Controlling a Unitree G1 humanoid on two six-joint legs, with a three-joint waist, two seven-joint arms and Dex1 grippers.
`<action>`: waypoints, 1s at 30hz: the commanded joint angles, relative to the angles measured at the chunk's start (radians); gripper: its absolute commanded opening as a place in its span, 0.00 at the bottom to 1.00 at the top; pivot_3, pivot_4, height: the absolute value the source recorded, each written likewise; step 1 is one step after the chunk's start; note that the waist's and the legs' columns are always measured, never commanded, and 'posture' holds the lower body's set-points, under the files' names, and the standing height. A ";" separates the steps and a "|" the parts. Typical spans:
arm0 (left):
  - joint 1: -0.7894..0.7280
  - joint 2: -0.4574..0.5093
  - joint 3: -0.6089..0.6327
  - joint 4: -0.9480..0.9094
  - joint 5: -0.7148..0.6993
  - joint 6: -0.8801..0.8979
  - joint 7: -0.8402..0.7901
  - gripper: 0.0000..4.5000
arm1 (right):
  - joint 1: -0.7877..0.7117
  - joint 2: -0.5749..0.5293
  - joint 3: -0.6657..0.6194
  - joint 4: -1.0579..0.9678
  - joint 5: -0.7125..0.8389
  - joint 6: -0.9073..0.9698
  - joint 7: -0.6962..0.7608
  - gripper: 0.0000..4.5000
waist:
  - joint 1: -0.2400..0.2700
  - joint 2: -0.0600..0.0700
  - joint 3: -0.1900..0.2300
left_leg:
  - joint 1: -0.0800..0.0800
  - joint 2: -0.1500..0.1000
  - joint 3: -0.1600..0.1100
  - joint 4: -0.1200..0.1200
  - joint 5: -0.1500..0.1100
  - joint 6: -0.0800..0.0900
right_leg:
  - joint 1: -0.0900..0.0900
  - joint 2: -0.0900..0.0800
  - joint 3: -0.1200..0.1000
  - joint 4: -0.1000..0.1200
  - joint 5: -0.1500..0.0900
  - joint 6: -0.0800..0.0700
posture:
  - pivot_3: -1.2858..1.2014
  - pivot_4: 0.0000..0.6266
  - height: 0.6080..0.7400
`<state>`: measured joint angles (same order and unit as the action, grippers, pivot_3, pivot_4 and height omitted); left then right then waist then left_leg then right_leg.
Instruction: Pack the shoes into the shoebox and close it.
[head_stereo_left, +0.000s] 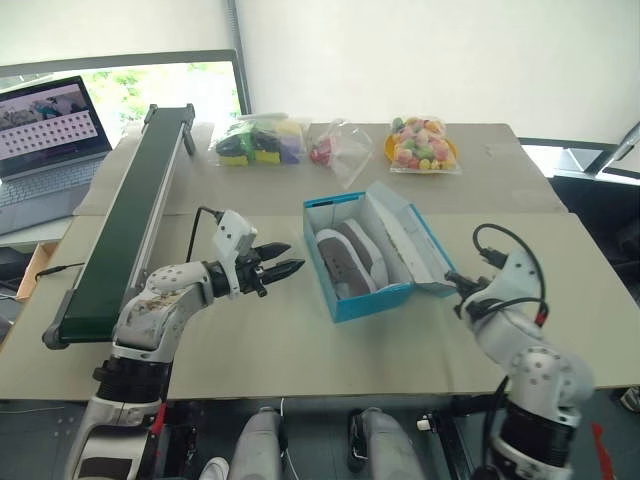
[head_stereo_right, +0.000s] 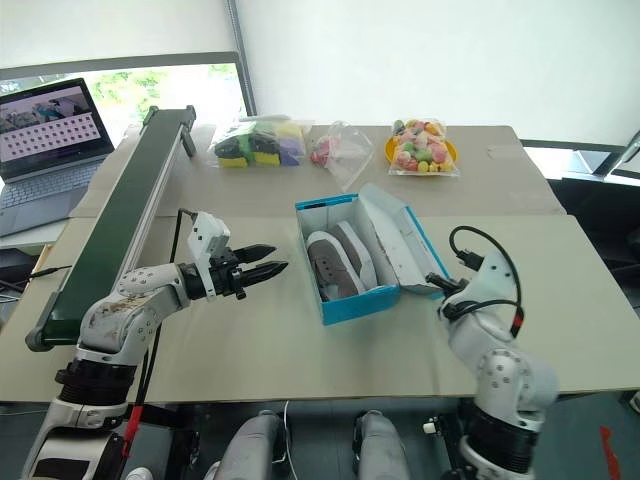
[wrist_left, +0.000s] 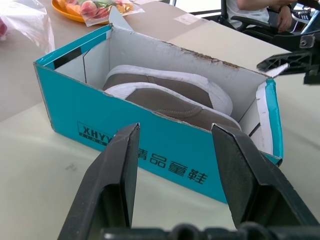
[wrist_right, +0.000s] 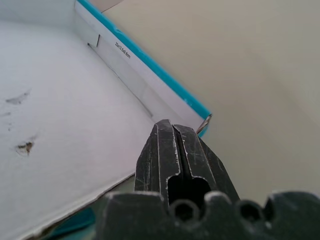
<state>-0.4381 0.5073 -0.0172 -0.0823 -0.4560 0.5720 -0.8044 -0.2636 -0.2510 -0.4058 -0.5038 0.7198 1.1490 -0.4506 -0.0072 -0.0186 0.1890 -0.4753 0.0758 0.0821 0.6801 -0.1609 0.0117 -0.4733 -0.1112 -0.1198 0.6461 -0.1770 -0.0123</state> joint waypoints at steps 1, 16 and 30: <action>0.001 0.001 0.014 -0.053 -0.012 0.000 0.002 0.54 | -0.036 -0.093 0.029 -0.079 0.013 0.069 0.084 0.01 | 0.000 0.000 0.000 | 0.000 0.000 0.000 0.000 0.000 0.000 | 0.000 0.000 0.000 0.000 0.000 0.000 | 0.52 0.24 0.55; 0.005 0.006 0.024 -0.058 -0.017 0.014 0.012 0.54 | -0.066 0.074 -0.062 -0.150 -0.012 0.396 0.118 0.01 | 0.011 0.000 0.000 | 0.000 0.000 0.000 0.000 0.000 0.000 | 0.000 0.000 0.000 -0.001 0.001 0.002 | 0.52 0.24 0.55; -0.002 -0.005 0.012 -0.049 -0.018 0.012 0.012 0.54 | -0.088 -0.282 0.068 -0.225 -0.136 0.465 0.241 0.01 | 0.020 0.000 0.000 | -0.001 0.000 0.000 0.000 0.000 0.000 | 0.000 0.000 -0.001 -0.001 0.000 0.000 | 0.52 0.24 0.55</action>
<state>-0.4299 0.5020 -0.0166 -0.1027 -0.4699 0.5897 -0.7944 -0.3780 -0.4921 -0.3580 -0.6939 0.5910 1.6065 -0.2322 0.0128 -0.0189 0.1889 -0.4763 0.0751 0.0822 0.6795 -0.1610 0.0117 -0.4730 -0.1119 -0.1206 0.6441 -0.1776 -0.0130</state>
